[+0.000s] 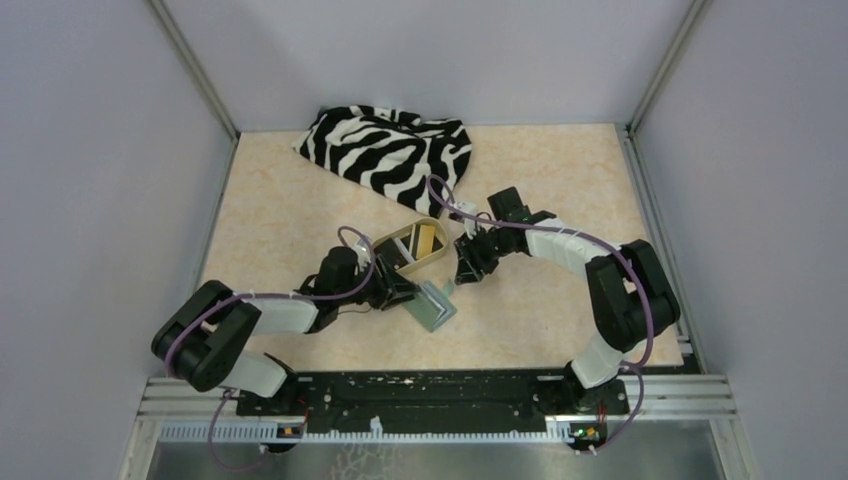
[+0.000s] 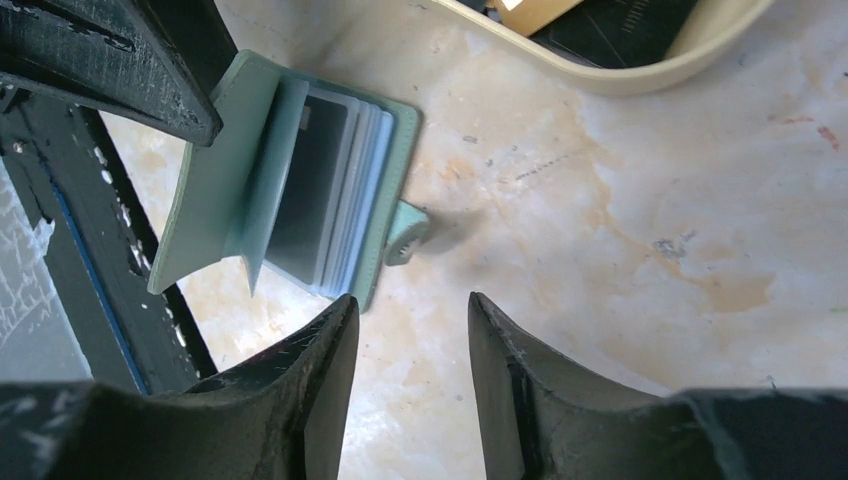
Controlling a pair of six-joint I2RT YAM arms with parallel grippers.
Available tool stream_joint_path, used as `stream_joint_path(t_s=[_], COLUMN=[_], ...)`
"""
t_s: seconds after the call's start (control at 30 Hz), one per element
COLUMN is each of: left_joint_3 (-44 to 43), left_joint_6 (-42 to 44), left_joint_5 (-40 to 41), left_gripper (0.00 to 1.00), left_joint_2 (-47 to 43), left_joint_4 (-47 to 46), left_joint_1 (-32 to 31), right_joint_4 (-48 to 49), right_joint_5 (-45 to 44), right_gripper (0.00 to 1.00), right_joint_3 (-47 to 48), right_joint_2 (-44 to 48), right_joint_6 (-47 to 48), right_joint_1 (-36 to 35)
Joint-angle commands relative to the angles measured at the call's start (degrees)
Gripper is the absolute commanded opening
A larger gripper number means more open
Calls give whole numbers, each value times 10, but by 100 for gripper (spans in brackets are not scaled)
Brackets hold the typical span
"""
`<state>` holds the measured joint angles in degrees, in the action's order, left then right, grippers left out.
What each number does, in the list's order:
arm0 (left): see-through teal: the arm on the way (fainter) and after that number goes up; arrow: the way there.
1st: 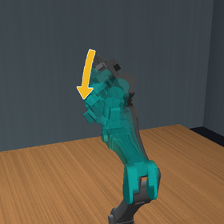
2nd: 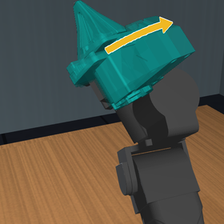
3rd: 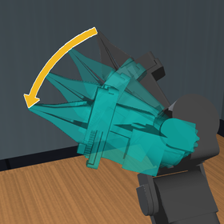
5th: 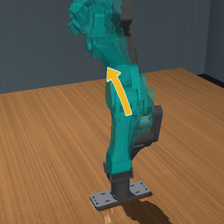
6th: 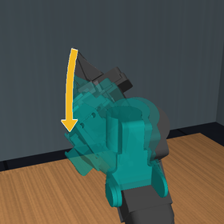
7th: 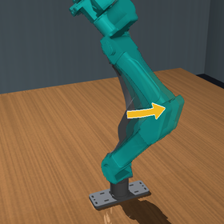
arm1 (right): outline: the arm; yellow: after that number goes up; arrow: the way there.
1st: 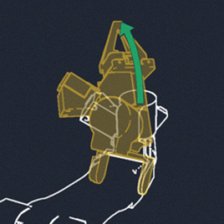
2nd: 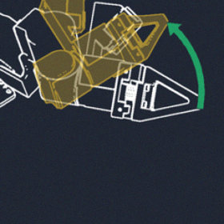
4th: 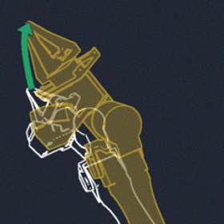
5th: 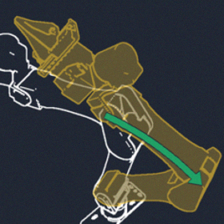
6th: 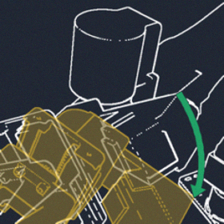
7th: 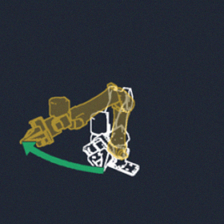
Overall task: Put the credit cards into the card holder
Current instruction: Close the card holder at the center of the board.
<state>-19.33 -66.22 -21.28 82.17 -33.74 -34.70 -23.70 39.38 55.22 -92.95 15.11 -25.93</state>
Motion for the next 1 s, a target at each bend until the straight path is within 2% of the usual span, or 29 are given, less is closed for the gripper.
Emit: stream_joint_path(t_s=[0.0,0.27,0.4,0.57,0.67,0.7,0.77,0.8,0.87,0.97], left_joint_3=[-25,-56,-64,-66,-70,-71,-71,-70,-69,-76], left_joint_6=[8,5,4,9,15,17,20,20,21,26], left_joint_5=[12,8,1,7,13,15,15,17,20,22], left_gripper=[46,50,51,51,48,47,42,40,35,32], left_joint_2=[30,67,83,85,88,89,91,91,88,87], left_joint_4=[58,74,71,72,83,86,88,88,86,87], left_joint_1=[-7,-16,-19,-19,-20,-20,-21,-22,-27,-39], right_joint_4=[-12,-6,-4,-6,-4,-7,-16,-19,-20,-32], right_joint_5=[11,27,-7,-42,-54,-58,-61,-63,-72,-75], right_gripper=[48,54,53,48,38,30,9,5,1,0], right_joint_3=[28,38,51,71,79,83,91,93,97,119], right_joint_2=[0,-28,-44,-67,-72,-75,-78,-75,-64,-56], right_joint_6=[16,7,1,-7,-10,-10,-8,-6,2,26], right_joint_1=[6,-3,-29,-43,-46,-46,-46,-46,-47,-50])
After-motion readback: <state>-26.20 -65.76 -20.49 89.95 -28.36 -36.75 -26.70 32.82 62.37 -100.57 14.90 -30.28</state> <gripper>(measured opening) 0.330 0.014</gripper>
